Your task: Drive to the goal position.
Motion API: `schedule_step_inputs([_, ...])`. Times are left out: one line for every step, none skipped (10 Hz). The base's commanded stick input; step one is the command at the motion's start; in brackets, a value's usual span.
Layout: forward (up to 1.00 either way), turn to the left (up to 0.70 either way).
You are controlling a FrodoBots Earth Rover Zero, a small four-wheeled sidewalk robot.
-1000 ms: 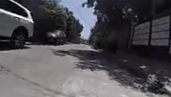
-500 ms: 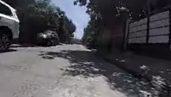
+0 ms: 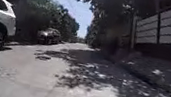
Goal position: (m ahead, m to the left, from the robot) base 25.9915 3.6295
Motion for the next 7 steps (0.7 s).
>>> schedule_step_inputs([1.00, 0.01])
schedule_step_inputs([1.00, -0.11])
schedule_step_inputs([1.00, -0.33])
schedule_step_inputs([1.00, -0.39])
schedule_step_inputs([1.00, -0.33])
schedule_step_inputs([1.00, 0.01])
schedule_step_inputs([1.00, 0.01])
